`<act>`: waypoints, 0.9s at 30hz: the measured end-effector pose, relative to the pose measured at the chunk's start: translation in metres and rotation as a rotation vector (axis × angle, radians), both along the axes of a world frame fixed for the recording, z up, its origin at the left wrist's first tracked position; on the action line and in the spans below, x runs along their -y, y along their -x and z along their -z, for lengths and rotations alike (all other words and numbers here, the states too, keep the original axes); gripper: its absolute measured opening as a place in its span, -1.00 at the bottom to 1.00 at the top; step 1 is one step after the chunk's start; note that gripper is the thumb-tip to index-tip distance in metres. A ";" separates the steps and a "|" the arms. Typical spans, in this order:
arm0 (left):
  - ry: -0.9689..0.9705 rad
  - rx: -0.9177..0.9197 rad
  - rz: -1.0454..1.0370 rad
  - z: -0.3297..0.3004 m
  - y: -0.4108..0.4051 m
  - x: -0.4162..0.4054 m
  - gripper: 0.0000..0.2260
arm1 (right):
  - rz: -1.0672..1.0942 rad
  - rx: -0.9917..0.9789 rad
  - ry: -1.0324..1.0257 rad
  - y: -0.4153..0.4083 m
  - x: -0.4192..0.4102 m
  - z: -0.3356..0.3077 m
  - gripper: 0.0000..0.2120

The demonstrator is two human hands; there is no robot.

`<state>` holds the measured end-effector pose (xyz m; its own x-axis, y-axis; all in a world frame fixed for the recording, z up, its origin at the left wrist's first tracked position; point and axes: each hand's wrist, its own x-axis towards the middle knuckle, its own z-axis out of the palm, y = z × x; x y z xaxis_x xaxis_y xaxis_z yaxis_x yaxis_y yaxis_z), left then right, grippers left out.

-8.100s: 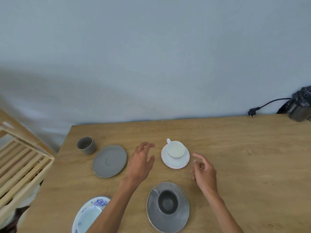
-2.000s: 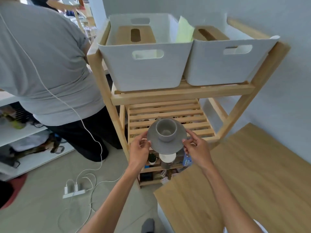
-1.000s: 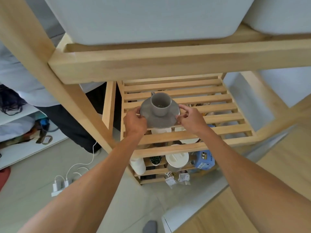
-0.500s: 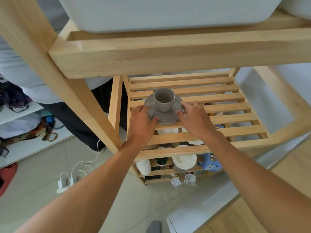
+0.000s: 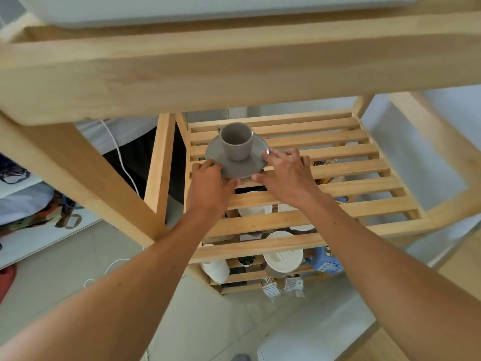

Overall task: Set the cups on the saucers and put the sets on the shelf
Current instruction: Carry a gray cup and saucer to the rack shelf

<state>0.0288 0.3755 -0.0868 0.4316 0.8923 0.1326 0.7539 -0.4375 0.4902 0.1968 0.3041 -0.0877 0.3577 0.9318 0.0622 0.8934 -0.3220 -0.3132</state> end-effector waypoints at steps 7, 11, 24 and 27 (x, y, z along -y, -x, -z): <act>0.023 0.061 -0.080 0.002 -0.010 -0.014 -0.68 | -0.007 -0.004 -0.026 0.000 -0.023 0.006 -0.41; 0.028 0.058 -0.085 0.002 -0.014 -0.019 -0.68 | -0.009 -0.012 -0.005 -0.002 -0.027 0.002 -0.42; 0.078 0.076 0.024 -0.031 -0.009 0.035 -0.61 | 0.092 -0.295 0.096 -0.005 0.047 -0.053 -0.42; 0.125 0.108 0.115 -0.048 -0.014 0.057 -0.58 | 0.135 -0.325 0.196 -0.018 0.079 -0.080 -0.42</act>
